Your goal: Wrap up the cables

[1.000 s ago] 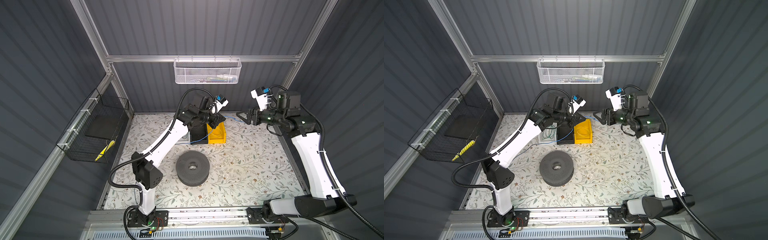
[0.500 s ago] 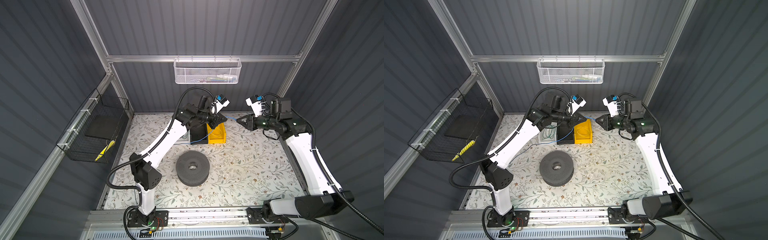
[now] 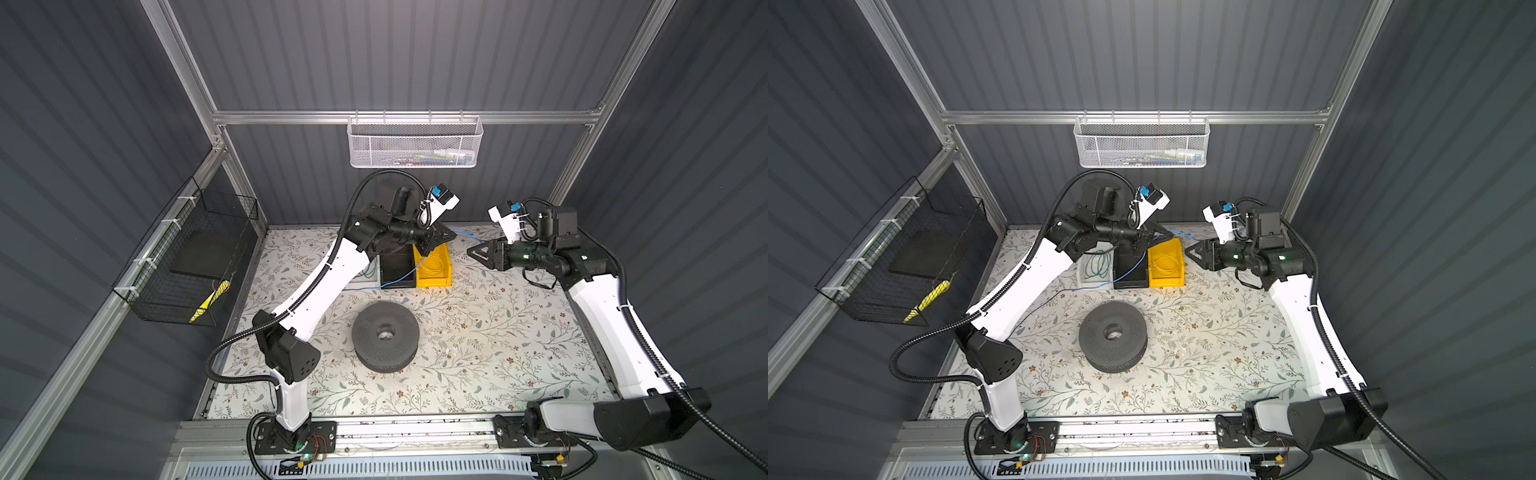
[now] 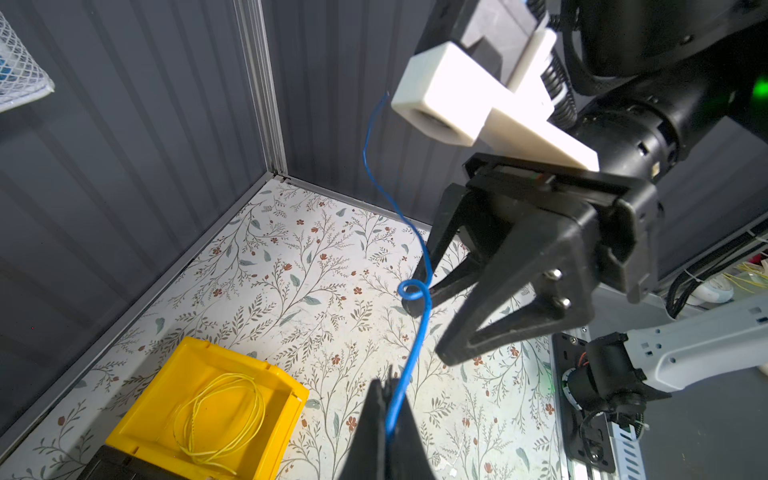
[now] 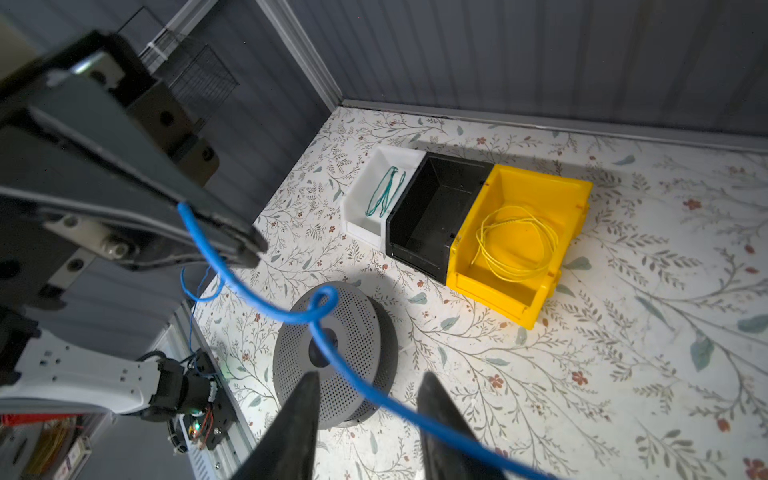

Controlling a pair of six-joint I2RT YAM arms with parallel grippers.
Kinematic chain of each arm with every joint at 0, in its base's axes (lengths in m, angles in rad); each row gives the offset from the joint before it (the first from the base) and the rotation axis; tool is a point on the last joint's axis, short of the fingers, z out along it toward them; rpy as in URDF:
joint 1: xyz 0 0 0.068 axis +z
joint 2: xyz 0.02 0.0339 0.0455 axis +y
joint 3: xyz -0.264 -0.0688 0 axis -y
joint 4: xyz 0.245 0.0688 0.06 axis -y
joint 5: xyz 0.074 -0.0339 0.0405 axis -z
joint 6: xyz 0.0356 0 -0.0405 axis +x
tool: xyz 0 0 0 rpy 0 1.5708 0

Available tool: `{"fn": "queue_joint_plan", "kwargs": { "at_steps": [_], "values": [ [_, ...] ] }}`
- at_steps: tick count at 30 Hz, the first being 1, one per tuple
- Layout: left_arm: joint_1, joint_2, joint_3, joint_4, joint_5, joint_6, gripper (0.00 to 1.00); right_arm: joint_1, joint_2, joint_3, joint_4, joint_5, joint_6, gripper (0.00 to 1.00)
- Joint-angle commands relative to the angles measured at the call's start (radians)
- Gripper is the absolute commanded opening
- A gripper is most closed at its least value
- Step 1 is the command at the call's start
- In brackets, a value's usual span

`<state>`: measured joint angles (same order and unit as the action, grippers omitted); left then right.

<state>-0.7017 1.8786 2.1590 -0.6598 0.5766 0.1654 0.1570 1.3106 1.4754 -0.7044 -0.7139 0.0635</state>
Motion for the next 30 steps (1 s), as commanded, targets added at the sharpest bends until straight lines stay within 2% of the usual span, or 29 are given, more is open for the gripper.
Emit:
{"fn": "queue_joint_plan", "kwargs": {
  "at_steps": [1,7,10,13,15,18,21,23,26,30],
  "values": [
    [-0.007,-0.001,0.054,-0.069,0.054,0.032,0.00,0.002,-0.027,-0.006,0.033,-0.056,-0.007,0.47],
    [-0.007,0.018,0.057,-0.068,-0.007,0.014,0.00,0.002,-0.056,0.026,0.004,-0.074,0.003,0.50],
    [-0.008,0.040,0.057,-0.048,-0.044,-0.005,0.00,0.001,-0.117,0.023,0.003,-0.099,0.016,0.61],
    [-0.009,0.095,0.091,-0.057,-0.063,-0.004,0.00,0.000,-0.178,0.011,-0.005,-0.121,0.010,0.64],
    [-0.011,0.135,0.130,-0.071,-0.058,0.000,0.00,-0.002,-0.227,-0.001,-0.007,-0.077,0.001,0.66],
    [-0.019,0.191,0.209,-0.115,-0.011,0.008,0.00,-0.010,-0.262,-0.008,0.003,0.092,-0.012,0.71],
    [-0.029,0.255,0.312,-0.206,0.058,0.022,0.00,-0.013,-0.212,0.051,-0.058,0.127,-0.061,0.74],
    [-0.034,0.265,0.321,-0.219,0.082,0.023,0.00,-0.011,-0.159,0.071,-0.094,0.145,-0.097,0.77],
    [-0.038,0.267,0.326,-0.239,0.098,0.019,0.00,-0.011,-0.128,0.040,-0.090,0.189,-0.130,0.78],
    [-0.039,0.268,0.329,-0.275,0.106,0.016,0.00,-0.010,-0.133,-0.022,-0.046,0.173,-0.125,0.76]
  ]
}}
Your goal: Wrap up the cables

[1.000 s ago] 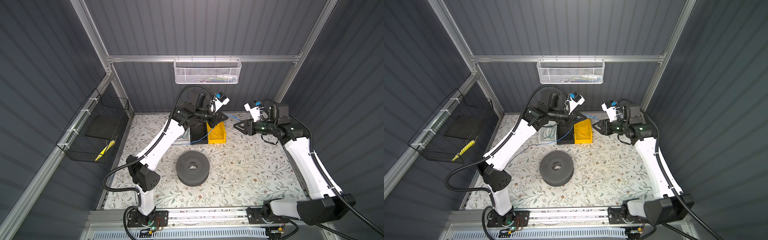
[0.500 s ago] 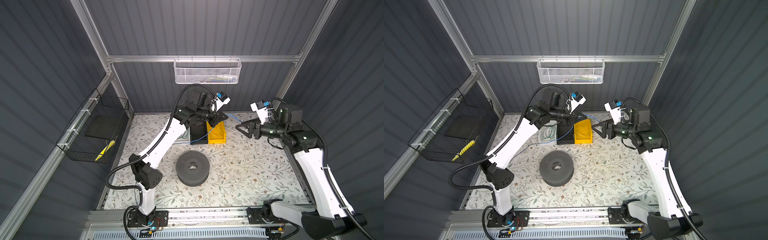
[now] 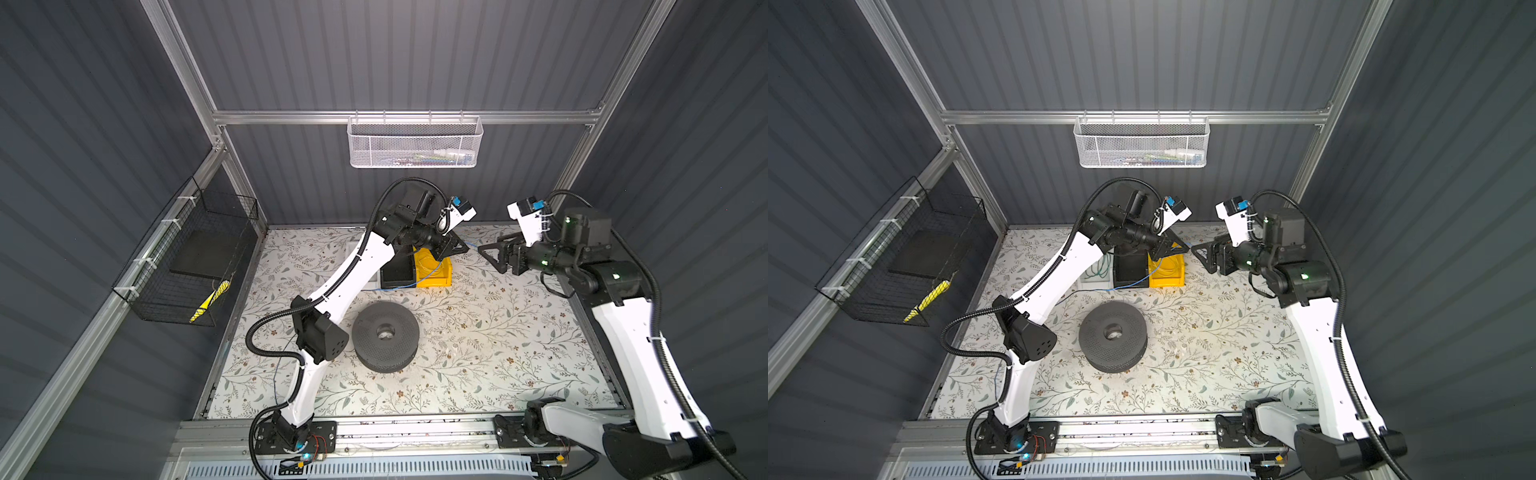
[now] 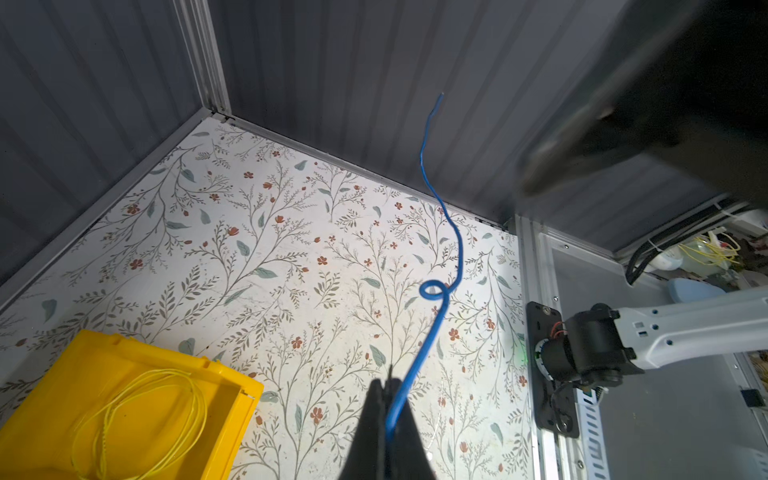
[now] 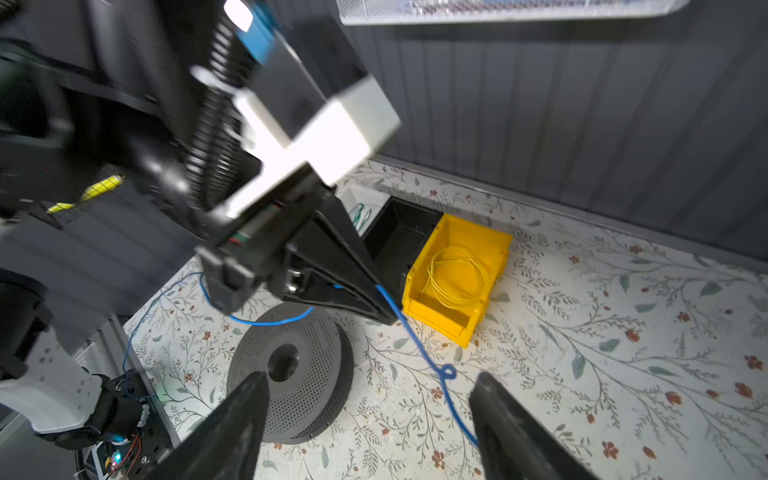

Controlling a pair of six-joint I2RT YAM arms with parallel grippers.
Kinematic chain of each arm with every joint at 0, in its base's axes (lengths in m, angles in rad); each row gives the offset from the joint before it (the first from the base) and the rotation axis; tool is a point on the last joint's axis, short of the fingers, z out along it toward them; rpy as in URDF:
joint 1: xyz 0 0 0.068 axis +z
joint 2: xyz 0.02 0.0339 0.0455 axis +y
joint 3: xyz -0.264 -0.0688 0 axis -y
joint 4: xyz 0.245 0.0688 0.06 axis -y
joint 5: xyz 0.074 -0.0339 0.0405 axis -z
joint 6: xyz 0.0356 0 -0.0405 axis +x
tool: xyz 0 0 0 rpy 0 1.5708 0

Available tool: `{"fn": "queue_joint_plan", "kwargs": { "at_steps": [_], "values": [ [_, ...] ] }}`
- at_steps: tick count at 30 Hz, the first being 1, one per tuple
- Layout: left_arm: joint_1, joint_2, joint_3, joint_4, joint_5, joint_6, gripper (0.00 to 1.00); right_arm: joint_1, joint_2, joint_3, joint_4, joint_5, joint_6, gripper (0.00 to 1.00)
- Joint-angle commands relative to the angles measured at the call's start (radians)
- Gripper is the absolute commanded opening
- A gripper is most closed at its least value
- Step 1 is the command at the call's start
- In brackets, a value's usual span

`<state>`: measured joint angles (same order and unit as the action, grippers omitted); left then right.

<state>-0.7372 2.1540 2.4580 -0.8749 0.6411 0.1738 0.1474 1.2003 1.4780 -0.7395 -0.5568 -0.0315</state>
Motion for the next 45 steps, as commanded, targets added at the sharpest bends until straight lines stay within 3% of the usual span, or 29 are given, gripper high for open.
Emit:
{"fn": "queue_joint_plan", "kwargs": {
  "at_steps": [1,10,16,19,22,25,27,28,29,32,36,39,42,45],
  "values": [
    [-0.004,-0.007,0.027,-0.064,0.045,0.007,0.00,0.000,-0.024,-0.035,-0.008,0.015,-0.035,0.75],
    [-0.007,-0.028,-0.001,-0.067,0.073,-0.005,0.00,0.014,-0.017,-0.093,-0.024,0.024,-0.051,0.57],
    [-0.008,-0.048,-0.013,-0.074,0.104,-0.003,0.00,0.019,-0.009,-0.114,-0.005,0.039,-0.043,0.53],
    [-0.010,-0.049,-0.017,-0.077,0.114,-0.003,0.00,0.029,0.006,-0.111,0.004,0.049,-0.041,0.46],
    [-0.013,-0.042,-0.013,-0.086,0.121,-0.003,0.00,0.040,0.016,-0.110,0.023,0.047,-0.033,0.33],
    [-0.013,-0.039,-0.012,-0.094,0.115,-0.002,0.00,0.043,0.027,-0.105,0.031,0.104,-0.024,0.10],
    [-0.013,-0.045,-0.024,-0.092,0.103,0.000,0.11,0.043,0.023,-0.112,0.047,0.146,-0.015,0.00],
    [-0.012,-0.048,-0.030,-0.093,0.093,0.001,0.22,0.041,0.020,-0.115,0.057,0.160,-0.012,0.00],
    [-0.012,-0.051,-0.044,-0.093,0.082,0.005,0.38,0.040,0.014,-0.117,0.066,0.174,-0.006,0.00],
    [-0.013,-0.072,-0.121,-0.084,0.077,0.013,0.55,0.007,0.004,-0.121,0.090,0.183,0.021,0.00],
    [-0.012,-0.114,-0.248,-0.069,0.061,0.010,0.56,-0.061,0.010,-0.116,0.091,0.190,0.049,0.00],
    [-0.011,-0.179,-0.353,-0.030,0.021,0.003,0.55,-0.077,0.010,-0.117,0.096,0.259,0.058,0.00],
    [-0.007,-0.241,-0.429,-0.013,-0.015,0.000,0.50,-0.082,0.012,-0.124,0.100,0.314,0.057,0.00],
    [-0.002,-0.292,-0.498,0.001,-0.049,-0.011,0.37,-0.100,0.003,-0.146,0.118,0.315,0.067,0.00]
  ]
}}
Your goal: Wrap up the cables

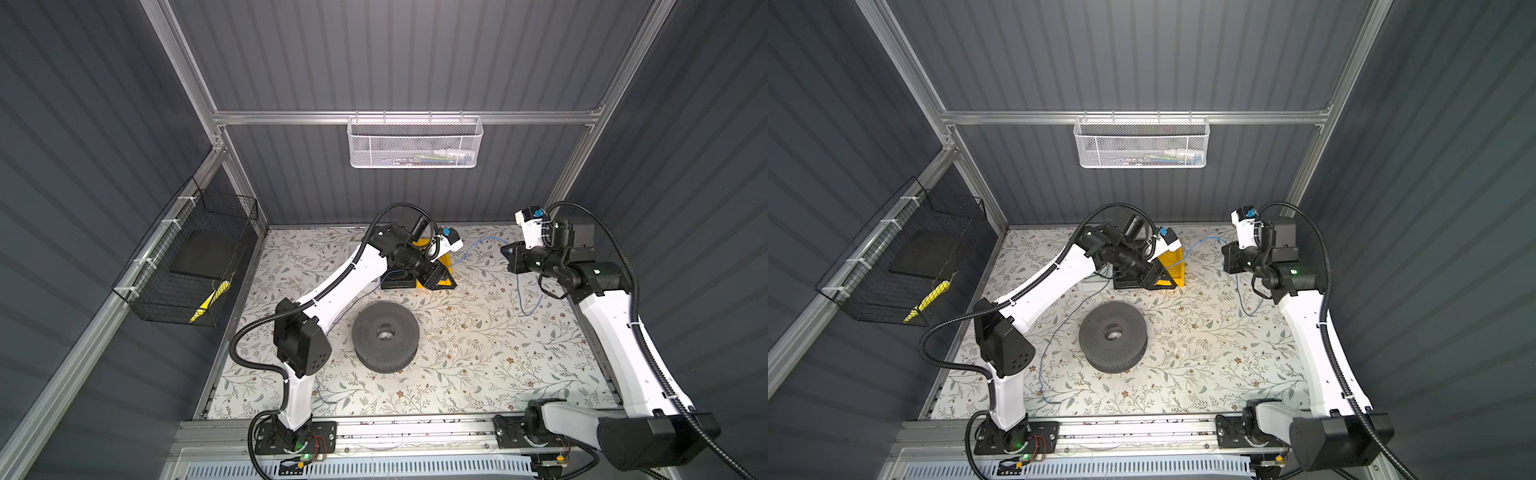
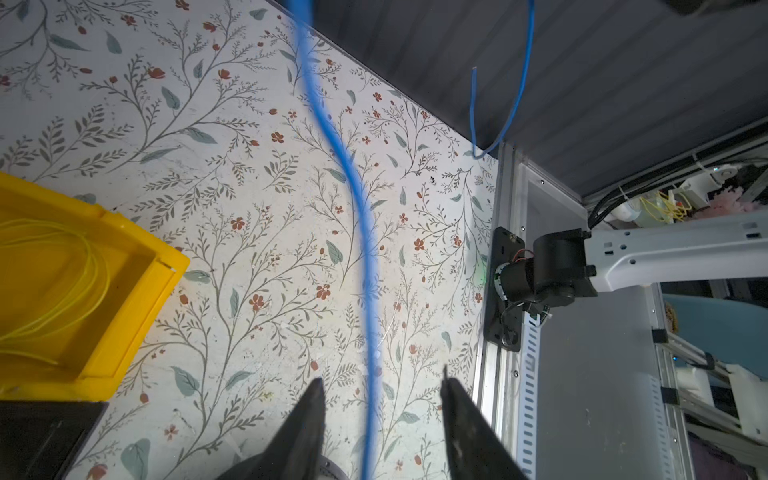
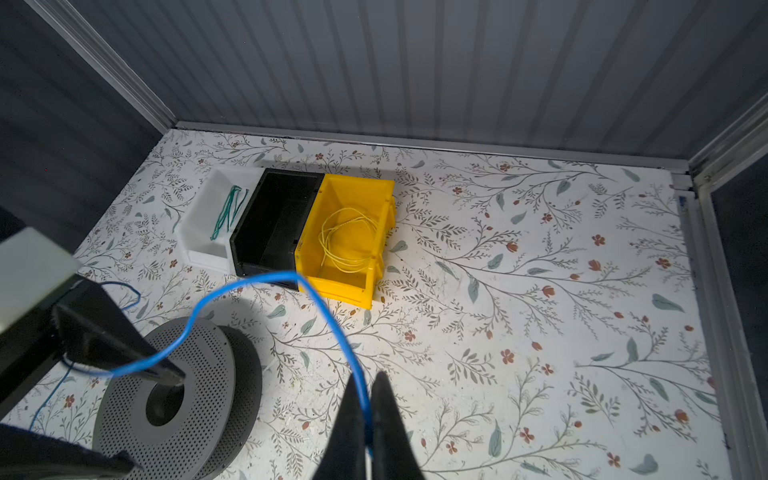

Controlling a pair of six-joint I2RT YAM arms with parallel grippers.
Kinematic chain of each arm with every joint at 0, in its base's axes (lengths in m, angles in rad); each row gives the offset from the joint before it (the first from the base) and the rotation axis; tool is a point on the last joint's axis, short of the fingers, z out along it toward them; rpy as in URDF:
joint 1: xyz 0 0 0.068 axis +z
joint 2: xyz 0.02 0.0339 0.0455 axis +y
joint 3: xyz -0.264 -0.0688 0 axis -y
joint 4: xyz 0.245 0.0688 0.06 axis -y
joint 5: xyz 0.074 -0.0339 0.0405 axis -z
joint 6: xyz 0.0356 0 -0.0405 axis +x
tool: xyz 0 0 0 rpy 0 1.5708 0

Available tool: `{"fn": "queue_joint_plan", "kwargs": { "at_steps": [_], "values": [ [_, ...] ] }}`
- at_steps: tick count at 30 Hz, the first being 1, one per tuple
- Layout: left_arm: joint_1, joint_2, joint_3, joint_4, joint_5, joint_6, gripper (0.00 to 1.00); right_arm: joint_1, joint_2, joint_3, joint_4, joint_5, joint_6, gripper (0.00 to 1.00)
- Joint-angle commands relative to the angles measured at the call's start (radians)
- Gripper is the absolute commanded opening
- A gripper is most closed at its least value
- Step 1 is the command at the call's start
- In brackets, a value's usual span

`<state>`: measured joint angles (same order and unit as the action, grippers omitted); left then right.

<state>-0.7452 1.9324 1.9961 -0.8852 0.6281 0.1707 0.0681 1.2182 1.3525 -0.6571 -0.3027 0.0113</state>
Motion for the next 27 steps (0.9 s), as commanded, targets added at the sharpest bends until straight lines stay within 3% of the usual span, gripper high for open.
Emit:
{"fn": "queue_joint_plan", "kwargs": {
  "at_steps": [1,4,11,15,18,20,22,23,27],
  "values": [
    [0.011,-0.089,-0.065,0.021,-0.045,-0.015,0.31,-0.029,-0.021,-0.032,0.049,0.054,0.033,0.00],
    [0.020,-0.125,-0.140,0.036,-0.061,-0.027,0.17,-0.053,-0.028,-0.050,0.061,0.056,0.054,0.00],
    [0.043,-0.203,-0.277,0.061,-0.109,-0.044,0.00,-0.118,-0.017,-0.061,0.056,0.084,0.107,0.00],
    [0.056,-0.226,-0.296,0.091,-0.130,-0.057,0.00,-0.140,-0.007,-0.075,0.059,0.083,0.136,0.00],
    [0.056,-0.189,-0.225,0.091,-0.144,-0.084,0.00,-0.139,-0.012,-0.100,0.088,0.004,0.155,0.05],
    [0.055,-0.147,-0.164,0.089,-0.159,-0.118,0.00,-0.137,-0.023,-0.112,0.102,-0.044,0.161,0.23],
    [0.052,-0.108,-0.115,0.081,-0.190,-0.157,0.00,-0.138,-0.038,-0.113,0.099,-0.076,0.158,0.55],
    [0.051,-0.087,-0.085,0.071,-0.211,-0.174,0.00,-0.139,-0.051,-0.113,0.093,-0.070,0.157,0.64],
    [0.039,0.004,0.056,0.026,-0.253,-0.240,0.00,-0.139,-0.121,-0.115,0.085,-0.054,0.169,0.77]
  ]
}}
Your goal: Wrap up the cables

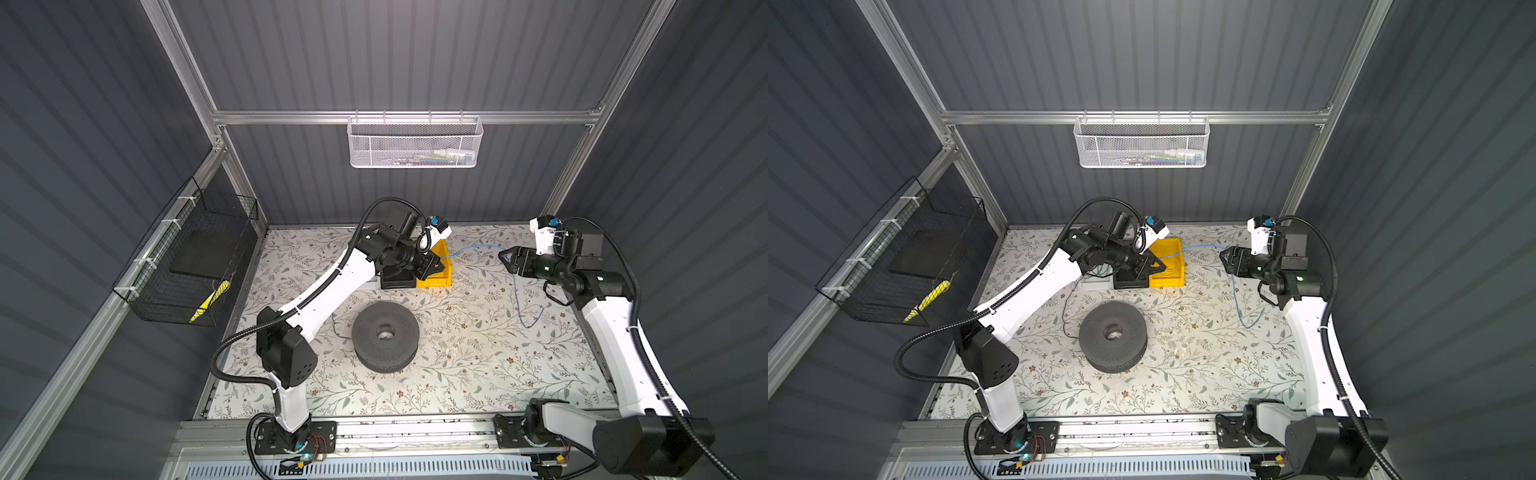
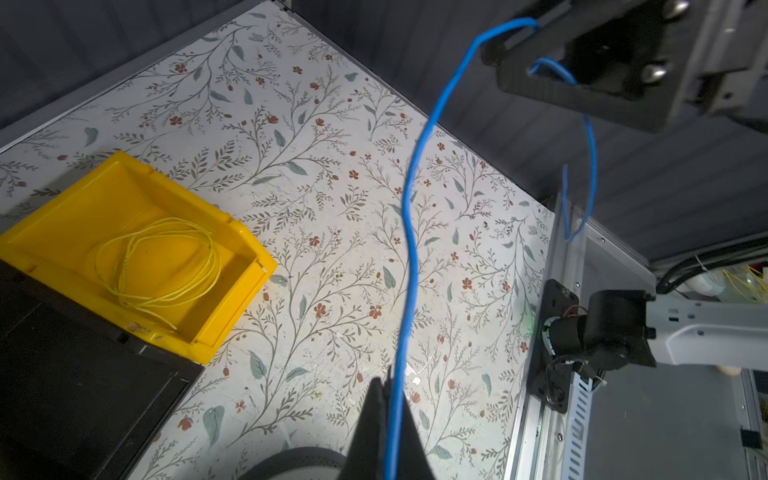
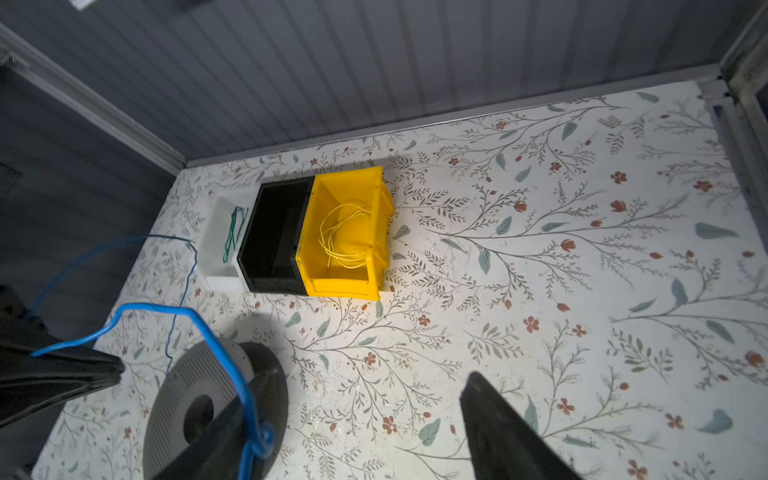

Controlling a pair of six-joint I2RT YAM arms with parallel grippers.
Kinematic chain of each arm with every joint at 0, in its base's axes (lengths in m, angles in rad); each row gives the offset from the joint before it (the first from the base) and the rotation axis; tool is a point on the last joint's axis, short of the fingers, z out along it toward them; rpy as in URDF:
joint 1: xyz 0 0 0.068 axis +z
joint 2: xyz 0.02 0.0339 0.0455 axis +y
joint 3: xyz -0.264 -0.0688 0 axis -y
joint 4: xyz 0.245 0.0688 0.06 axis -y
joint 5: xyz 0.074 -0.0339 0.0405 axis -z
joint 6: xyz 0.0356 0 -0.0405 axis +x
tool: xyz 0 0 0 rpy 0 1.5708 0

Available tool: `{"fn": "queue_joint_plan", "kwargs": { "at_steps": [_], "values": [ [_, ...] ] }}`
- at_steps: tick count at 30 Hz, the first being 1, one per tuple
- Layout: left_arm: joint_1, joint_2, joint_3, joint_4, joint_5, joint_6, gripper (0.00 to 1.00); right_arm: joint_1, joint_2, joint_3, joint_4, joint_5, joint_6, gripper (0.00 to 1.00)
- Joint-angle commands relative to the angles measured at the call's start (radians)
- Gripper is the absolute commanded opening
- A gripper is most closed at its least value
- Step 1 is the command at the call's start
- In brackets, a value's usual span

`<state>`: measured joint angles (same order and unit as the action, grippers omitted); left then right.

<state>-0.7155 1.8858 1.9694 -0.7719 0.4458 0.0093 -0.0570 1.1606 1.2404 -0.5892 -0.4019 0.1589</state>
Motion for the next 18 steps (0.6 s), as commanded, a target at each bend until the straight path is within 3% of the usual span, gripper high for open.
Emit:
{"fn": "queue_joint_plan", "kwargs": {
  "at_steps": [1,5,8,13,18],
  "values": [
    [0.005,0.084,0.139,-0.113,-0.080,-0.089,0.00,-0.013,-0.083,-0.006,0.019,0.030,0.031,0.78],
    [-0.018,0.233,0.405,-0.257,-0.109,-0.106,0.00,0.021,-0.167,-0.084,0.048,-0.056,0.089,0.76],
    [-0.021,0.306,0.541,-0.345,-0.163,-0.138,0.00,0.089,-0.269,-0.199,0.110,-0.036,0.129,0.76],
    [-0.021,0.320,0.606,-0.408,-0.187,-0.122,0.00,0.219,-0.332,-0.394,0.313,-0.107,0.260,0.77],
    [-0.017,0.259,0.593,-0.399,-0.184,-0.091,0.00,0.389,-0.300,-0.533,0.552,-0.058,0.336,0.77]
  ]
}}
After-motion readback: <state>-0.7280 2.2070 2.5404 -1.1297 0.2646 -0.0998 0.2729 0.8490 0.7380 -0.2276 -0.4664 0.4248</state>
